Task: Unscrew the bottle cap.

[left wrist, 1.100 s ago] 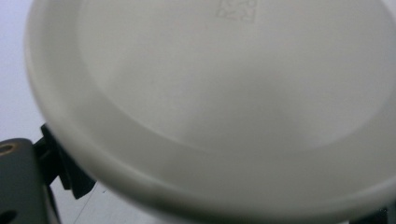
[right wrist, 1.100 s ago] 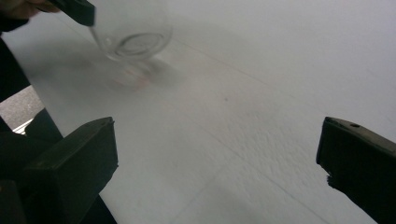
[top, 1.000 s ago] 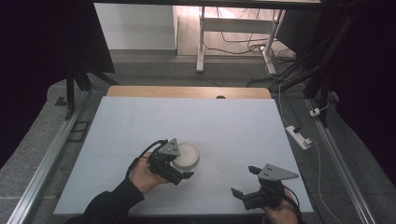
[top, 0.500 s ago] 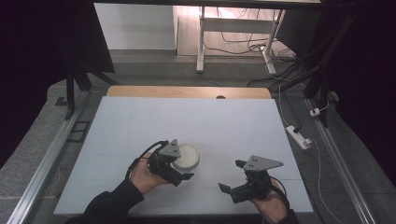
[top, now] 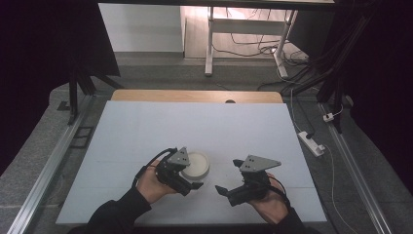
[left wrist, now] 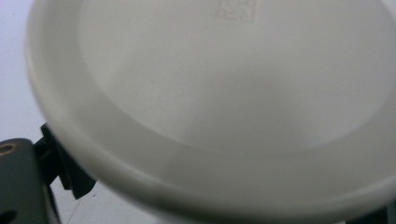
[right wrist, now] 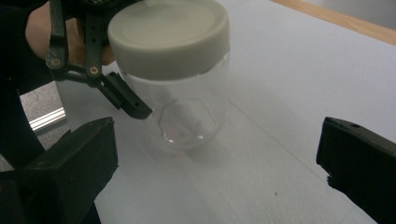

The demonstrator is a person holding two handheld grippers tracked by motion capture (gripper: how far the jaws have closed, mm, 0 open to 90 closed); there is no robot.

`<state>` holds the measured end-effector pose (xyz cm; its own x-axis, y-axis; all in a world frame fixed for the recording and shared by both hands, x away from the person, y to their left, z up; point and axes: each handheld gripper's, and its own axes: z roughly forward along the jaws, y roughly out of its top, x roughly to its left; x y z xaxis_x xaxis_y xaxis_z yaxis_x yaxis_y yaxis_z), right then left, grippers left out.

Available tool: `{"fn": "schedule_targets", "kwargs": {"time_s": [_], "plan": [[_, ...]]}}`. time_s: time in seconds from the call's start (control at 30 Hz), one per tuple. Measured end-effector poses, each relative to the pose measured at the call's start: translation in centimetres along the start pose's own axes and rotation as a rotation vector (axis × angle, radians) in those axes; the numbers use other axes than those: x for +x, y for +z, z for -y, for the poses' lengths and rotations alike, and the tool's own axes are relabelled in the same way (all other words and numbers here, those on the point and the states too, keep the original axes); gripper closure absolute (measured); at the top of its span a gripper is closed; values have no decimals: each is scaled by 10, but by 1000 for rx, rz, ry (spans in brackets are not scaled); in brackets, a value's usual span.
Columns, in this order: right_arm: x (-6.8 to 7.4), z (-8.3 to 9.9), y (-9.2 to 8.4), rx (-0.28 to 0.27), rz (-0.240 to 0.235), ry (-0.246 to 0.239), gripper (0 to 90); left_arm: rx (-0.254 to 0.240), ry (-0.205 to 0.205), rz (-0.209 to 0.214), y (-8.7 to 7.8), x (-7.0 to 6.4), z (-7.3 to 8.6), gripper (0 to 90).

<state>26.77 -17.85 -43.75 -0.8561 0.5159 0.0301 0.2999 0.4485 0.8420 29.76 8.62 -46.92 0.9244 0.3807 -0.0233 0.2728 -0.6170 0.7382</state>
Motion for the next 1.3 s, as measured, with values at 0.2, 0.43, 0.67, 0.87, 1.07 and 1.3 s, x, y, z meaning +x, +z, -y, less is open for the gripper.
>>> {"fn": "schedule_targets", "kwargs": {"time_s": [0.2, 0.43, 0.67, 0.87, 1.07, 1.3], "plan": [[4, -9, 11, 9, -14, -3, 0, -3, 0, 2, 0, -1, 0, 78], [8, -24, 24, -1, -30, -19, 0, -4, 5, 10, 0, -2, -1, 78], [10, -34, 40, -7, -70, -22, 0, -1, 11, 18, 1, -2, -1, 78], [12, -40, 50, -3, -89, -33, 0, -5, 19, 27, 0, -5, -2, 78], [15, -42, 58, 2, -116, -47, 7, -14, 24, 38, -1, -6, -4, 78], [17, -42, 59, -13, -142, -60, 63, -18, 42, 56, -2, -6, -4, 78]]}}
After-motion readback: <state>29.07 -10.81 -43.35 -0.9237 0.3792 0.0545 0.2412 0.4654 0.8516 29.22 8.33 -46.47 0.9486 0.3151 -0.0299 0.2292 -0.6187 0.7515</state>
